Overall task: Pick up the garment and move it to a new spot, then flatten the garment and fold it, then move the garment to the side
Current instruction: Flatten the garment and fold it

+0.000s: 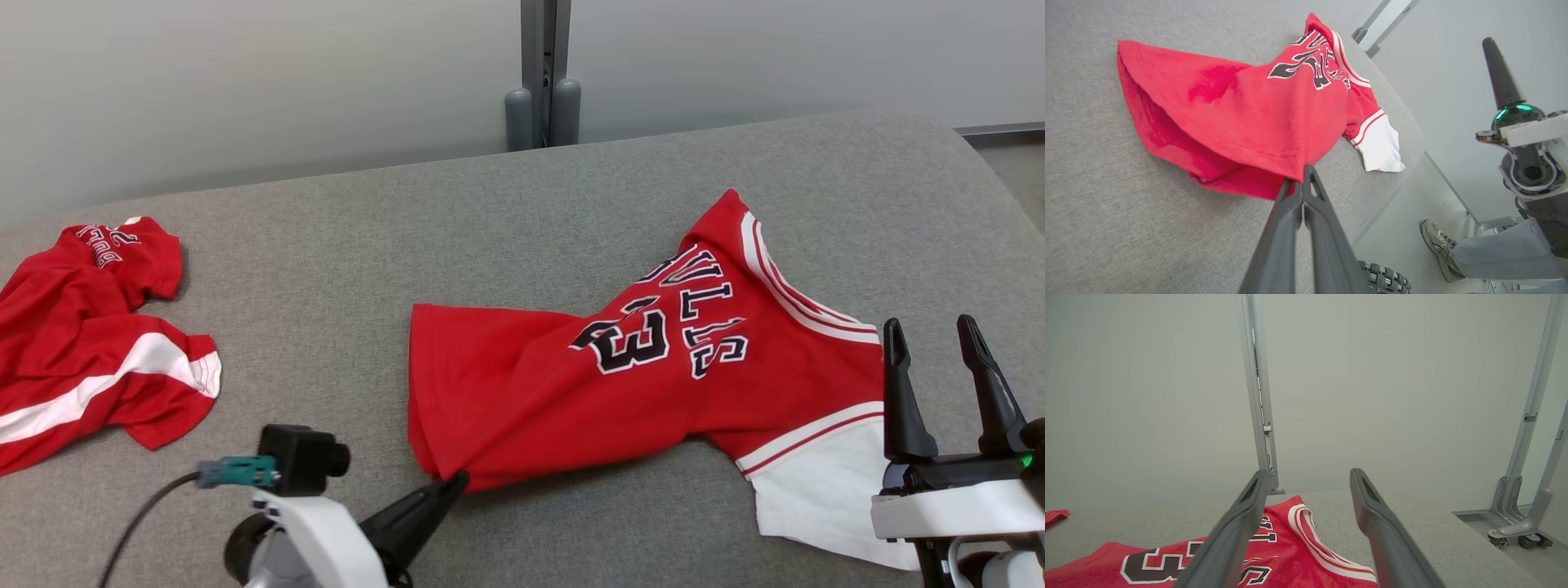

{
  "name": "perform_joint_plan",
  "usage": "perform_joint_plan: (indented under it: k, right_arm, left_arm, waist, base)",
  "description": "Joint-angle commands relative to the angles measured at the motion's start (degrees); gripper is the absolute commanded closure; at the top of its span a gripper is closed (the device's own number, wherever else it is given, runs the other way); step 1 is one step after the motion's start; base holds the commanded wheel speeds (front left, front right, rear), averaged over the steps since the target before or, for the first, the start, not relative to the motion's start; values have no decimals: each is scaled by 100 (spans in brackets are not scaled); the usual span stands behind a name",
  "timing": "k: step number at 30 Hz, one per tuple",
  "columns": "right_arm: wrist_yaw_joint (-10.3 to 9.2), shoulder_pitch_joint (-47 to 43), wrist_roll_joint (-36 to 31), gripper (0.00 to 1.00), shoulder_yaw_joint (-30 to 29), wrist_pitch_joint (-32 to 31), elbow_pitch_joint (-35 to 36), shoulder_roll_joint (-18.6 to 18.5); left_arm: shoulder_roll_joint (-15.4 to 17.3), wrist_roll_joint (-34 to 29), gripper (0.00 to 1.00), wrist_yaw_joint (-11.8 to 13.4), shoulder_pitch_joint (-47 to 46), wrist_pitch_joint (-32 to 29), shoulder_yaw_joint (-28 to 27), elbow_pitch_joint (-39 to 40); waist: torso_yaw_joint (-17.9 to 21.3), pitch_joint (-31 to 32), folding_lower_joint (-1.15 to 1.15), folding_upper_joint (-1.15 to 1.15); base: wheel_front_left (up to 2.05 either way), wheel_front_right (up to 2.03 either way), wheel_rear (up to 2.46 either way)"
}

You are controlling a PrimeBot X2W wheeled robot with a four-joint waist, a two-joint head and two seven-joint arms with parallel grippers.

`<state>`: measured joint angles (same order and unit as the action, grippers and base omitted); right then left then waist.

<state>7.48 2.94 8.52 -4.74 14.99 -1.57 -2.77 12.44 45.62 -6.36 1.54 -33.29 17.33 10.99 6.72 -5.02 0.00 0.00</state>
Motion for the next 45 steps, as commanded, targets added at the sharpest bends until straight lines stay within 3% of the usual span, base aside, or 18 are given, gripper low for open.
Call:
perform_joint_plan:
  k: [1, 6, 10, 17, 25, 26, 27, 32, 37, 39, 40, 45]
  right_arm:
    - [3, -21, 13, 0, -4, 28, -3, -22]
    - [2, 15, 40, 0, -4, 28, 19, -23]
    - [3, 120, 57, 0, 13, 28, -13, -23]
    - [2, 347, 95, 0, 188, 28, -91, -28]
    - [2, 461, 163, 0, 230, 27, -133, -25]
    - [2, 463, 160, 0, 234, 27, -139, -25]
    - [2, 463, 166, 0, 240, 27, -143, -25]
    - [2, 410, 169, 0, 174, 27, -174, -24]
    - [2, 367, 133, 0, 175, 27, -191, -27]
    - [2, 353, 118, 0, 181, 28, -193, -25]
    - [2, 324, 102, 0, 179, 27, -198, -25]
    - [2, 284, 54, 0, 192, 27, -204, -26]
  left_arm:
    - [52, 35, 100, 28, 50, -15, -47, 98]
    - [353, 558, 100, 185, 142, -349, -542, 869]
    - [454, 1023, 100, 180, -371, -675, -774, 686]
    - [534, 1386, 100, 159, -1732, -1040, -970, -1213]
    - [650, 1132, 100, -12, -2765, -598, -993, -3381]
    - [655, 1121, 57, -28, -2835, -570, -951, -3558]
    - [644, 1128, 0, -53, -2903, -554, -914, -3700]
    - [736, 1100, 0, -114, -3090, -317, -766, -3962]
    - [923, 1112, 0, -116, -3006, 151, -600, -3417]
    - [1049, 1011, 0, -111, -2860, 520, -591, -3090]
    - [1040, 958, 0, -112, -2692, 911, -666, -2840]
    - [965, 688, 0, -69, -2420, 1659, -759, -2390]
  waist:
    - [-8, -1, 0, 0]
    - [-31, -74, 0, 0]
    - [-29, -197, 0, 0]
    - [248, -353, 0, 0]
    - [547, -513, 0, 0]
    - [559, -518, 0, 0]
    - [568, -520, 0, 0]
    - [491, -471, 0, 0]
    - [325, -350, 0, 0]
    - [256, -304, 0, 0]
    - [179, -255, 0, 0]
    - [13, -191, 0, 0]
  base:
    - [0, 0, 0]
    - [0, 0, 0]
    - [0, 0, 0]
    - [0, 0, 0]
    - [0, 0, 0]
    - [0, 0, 0]
    - [0, 0, 0]
    - [0, 0, 0]
    - [0, 0, 0]
    - [0, 0, 0]
    - [0, 0, 0]
    - [0, 0, 0]
